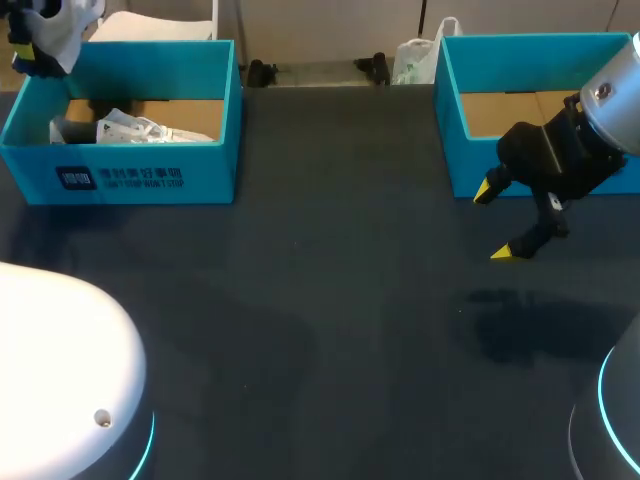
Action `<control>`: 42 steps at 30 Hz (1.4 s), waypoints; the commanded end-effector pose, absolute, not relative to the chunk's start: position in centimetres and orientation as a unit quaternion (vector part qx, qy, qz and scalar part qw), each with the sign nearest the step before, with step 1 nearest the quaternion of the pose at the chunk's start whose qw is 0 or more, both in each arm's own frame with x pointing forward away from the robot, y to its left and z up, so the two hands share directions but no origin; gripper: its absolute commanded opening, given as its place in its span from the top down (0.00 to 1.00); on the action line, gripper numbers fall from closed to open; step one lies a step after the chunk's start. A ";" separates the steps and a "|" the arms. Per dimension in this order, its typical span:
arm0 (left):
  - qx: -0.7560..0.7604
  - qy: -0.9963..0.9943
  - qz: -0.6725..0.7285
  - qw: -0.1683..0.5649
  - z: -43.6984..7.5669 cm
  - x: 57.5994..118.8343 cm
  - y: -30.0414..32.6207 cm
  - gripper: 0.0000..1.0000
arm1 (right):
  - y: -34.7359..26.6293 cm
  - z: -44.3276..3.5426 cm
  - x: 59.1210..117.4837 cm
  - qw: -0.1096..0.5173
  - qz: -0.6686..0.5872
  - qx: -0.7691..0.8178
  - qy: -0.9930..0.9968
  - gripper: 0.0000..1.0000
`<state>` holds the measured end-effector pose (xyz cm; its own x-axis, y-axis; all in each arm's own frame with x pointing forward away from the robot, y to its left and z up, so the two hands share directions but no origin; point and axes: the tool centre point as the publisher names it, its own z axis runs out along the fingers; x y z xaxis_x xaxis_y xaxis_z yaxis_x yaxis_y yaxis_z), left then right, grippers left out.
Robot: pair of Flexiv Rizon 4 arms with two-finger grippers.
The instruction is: Take the shoe out of the shoebox, open the shoe tongue, remove and reinsert the insole, then place the shoe into the shoebox
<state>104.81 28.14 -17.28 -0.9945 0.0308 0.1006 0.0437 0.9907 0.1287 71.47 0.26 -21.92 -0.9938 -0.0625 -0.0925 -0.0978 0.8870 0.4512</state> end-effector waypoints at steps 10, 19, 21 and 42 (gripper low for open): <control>-0.009 -0.996 -0.050 0.073 -17.5 106.9 28.9 1.00 | 0.3 -22.0 71.4 0.038 0.233 -0.041 0.971 0.00; -0.009 -0.996 -0.050 0.073 -17.5 106.9 28.9 1.00 | 0.3 -22.0 71.4 0.038 0.233 -0.041 0.971 0.00; -0.009 -0.996 -0.050 0.073 -17.5 106.9 28.9 1.00 | 0.3 -22.0 71.4 0.038 0.233 -0.041 0.971 0.00; -0.518 -0.843 -0.145 0.008 -17.3 109.7 34.3 1.00 | 0.3 -22.0 71.4 0.038 0.233 -0.041 0.971 0.00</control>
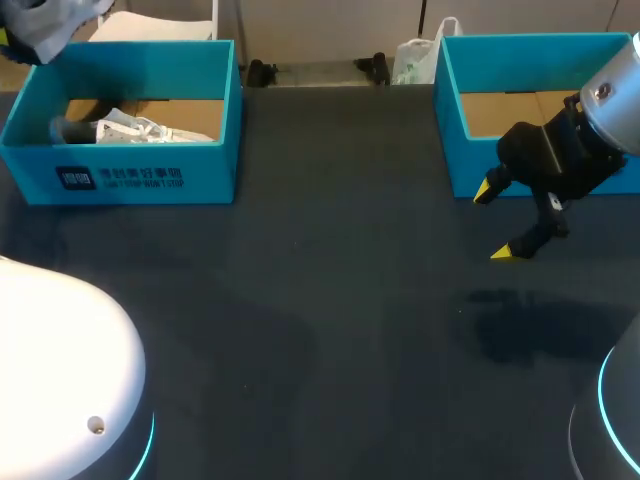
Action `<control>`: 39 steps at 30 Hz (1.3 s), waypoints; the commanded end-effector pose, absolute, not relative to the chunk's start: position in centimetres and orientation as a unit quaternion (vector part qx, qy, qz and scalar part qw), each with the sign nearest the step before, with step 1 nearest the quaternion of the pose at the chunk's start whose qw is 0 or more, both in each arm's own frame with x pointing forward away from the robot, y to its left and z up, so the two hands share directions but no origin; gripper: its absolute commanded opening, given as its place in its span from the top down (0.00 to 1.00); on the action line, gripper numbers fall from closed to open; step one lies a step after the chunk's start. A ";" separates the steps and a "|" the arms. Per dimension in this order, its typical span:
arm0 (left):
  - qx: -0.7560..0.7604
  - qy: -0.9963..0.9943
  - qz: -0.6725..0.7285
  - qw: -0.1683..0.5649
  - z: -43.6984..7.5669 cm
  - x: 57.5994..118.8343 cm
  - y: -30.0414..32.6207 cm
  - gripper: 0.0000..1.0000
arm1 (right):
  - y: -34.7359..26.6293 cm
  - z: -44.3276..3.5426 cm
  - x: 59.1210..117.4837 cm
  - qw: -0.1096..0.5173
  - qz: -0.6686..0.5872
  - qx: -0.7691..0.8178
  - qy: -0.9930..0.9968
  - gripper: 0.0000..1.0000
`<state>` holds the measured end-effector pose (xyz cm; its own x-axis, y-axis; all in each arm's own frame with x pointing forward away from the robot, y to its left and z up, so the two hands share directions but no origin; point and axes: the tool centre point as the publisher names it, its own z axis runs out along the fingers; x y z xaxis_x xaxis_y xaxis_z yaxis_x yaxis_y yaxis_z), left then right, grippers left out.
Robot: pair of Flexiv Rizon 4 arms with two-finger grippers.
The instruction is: Take the shoe out of the shoebox, open the shoe tongue, remove and reinsert the insole, then place the shoe into the shoebox
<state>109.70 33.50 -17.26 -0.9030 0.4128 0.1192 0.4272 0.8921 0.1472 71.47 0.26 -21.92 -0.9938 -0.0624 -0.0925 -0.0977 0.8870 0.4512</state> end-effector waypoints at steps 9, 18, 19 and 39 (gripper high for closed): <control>-0.658 -0.734 -0.167 -0.033 -16.3 111.3 35.2 1.00 | 0.3 -22.0 71.4 0.038 0.233 -0.041 0.971 0.00; -0.658 -0.734 -0.167 -0.033 -16.3 111.3 35.2 1.00 | 0.3 -22.0 71.4 0.038 0.233 -0.041 0.971 0.00; -0.658 -0.734 -0.167 -0.033 -16.3 111.3 35.2 1.00 | 0.3 -22.0 71.4 0.038 0.233 -0.041 0.971 0.00; -0.658 -0.736 -0.156 -0.013 -17.4 110.9 34.4 1.00 | 0.3 -22.0 71.4 0.038 0.233 -0.041 0.971 0.00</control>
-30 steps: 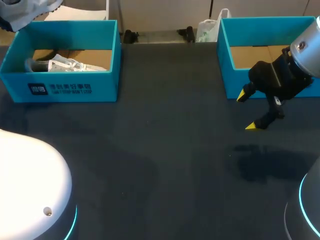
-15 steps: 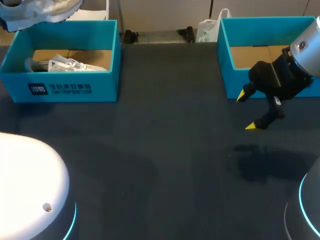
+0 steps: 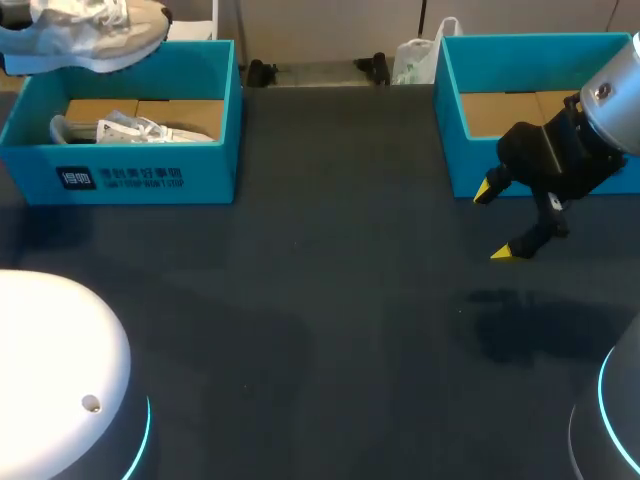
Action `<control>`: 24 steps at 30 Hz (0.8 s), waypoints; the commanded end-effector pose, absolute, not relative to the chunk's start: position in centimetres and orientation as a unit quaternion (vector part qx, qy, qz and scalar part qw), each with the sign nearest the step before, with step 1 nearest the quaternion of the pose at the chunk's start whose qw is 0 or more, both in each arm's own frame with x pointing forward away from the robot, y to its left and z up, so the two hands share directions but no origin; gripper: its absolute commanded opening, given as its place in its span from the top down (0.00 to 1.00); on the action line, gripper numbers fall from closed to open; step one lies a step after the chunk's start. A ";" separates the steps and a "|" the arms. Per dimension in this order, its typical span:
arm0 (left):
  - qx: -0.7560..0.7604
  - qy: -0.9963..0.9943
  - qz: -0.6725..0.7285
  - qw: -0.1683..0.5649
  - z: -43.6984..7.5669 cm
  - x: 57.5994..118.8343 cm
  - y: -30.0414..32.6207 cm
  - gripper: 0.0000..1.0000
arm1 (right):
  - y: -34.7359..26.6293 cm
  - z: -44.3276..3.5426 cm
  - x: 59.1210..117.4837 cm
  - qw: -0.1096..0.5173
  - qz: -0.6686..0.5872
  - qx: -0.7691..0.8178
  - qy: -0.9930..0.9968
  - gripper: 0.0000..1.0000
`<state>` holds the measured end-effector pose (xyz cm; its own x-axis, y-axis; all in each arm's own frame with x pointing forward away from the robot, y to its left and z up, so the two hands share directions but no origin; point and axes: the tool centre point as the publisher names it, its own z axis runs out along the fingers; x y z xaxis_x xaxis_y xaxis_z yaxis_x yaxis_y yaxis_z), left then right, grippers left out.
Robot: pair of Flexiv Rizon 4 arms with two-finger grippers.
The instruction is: Take the shoe out of the shoebox, open the shoe tongue, remove and reinsert the insole, then place the shoe into the shoebox
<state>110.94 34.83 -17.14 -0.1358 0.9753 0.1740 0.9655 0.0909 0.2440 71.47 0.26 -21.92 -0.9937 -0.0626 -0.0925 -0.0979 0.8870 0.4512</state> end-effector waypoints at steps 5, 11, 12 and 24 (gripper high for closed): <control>0.666 0.732 0.145 0.003 -18.2 111.7 34.0 1.00 | 0.3 -22.0 71.4 0.038 0.233 -0.041 0.971 0.00; 0.661 0.736 0.145 0.005 -19.4 113.1 33.1 1.00 | 0.3 -22.0 71.4 0.038 0.233 -0.041 0.971 0.00; 0.659 0.739 0.142 0.009 -19.6 113.4 33.0 1.00 | 0.3 -22.0 71.4 0.038 0.233 -0.041 0.971 0.00; 0.669 0.732 0.133 -0.007 -22.8 115.6 31.4 1.00 | 0.3 -22.0 71.4 0.038 0.233 -0.041 0.971 0.00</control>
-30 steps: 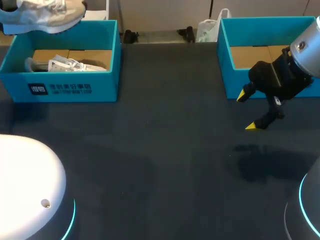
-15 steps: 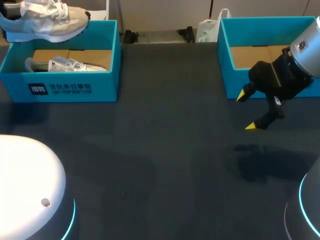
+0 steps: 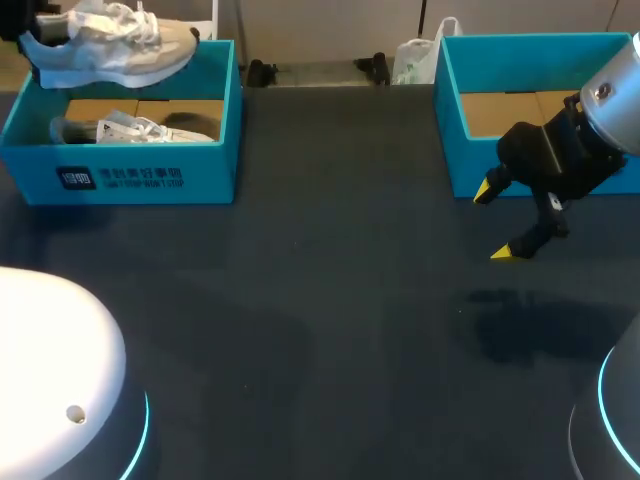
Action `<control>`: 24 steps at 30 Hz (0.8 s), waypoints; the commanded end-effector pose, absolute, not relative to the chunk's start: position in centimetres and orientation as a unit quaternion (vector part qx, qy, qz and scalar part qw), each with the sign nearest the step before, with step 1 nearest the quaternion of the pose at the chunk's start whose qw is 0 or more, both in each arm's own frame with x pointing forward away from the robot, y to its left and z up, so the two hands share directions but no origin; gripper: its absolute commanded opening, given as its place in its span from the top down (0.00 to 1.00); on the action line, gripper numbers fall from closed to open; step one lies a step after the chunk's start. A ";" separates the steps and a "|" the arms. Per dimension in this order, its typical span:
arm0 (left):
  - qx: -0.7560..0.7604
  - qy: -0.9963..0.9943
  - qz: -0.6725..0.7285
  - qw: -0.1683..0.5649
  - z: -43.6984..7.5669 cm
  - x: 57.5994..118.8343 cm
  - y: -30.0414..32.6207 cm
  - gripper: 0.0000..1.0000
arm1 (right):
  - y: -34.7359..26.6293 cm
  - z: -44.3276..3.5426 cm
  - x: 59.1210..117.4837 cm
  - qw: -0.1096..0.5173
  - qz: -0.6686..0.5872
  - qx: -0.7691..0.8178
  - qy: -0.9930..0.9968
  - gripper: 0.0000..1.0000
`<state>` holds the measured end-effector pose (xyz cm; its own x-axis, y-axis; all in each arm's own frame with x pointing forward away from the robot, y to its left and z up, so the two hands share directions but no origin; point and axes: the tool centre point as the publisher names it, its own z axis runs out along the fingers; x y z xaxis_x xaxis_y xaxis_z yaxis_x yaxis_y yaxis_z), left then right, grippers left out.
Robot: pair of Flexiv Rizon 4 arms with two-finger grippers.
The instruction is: Take the shoe out of the shoebox, open the shoe tongue, remove and reinsert the insole, then place the shoe into the shoebox
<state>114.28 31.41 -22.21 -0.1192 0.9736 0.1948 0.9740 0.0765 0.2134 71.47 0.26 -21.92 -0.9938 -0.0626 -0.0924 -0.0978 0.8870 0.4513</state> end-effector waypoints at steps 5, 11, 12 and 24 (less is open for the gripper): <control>-0.671 -0.730 -0.130 0.009 -24.3 116.3 31.2 1.00 | 0.3 -22.0 71.4 0.038 0.233 -0.041 0.971 0.00; -0.672 -0.729 -0.128 0.013 -26.3 117.4 30.7 1.00 | 0.3 -22.0 71.4 0.038 0.233 -0.041 0.971 0.00; -0.673 -0.729 -0.124 0.017 -26.7 117.5 30.6 1.00 | 0.3 -22.0 71.4 0.038 0.233 -0.041 0.971 0.00; -0.675 -0.724 -0.135 0.035 -30.8 118.8 29.9 1.00 | 0.3 -22.0 71.4 0.038 0.233 -0.041 0.971 0.00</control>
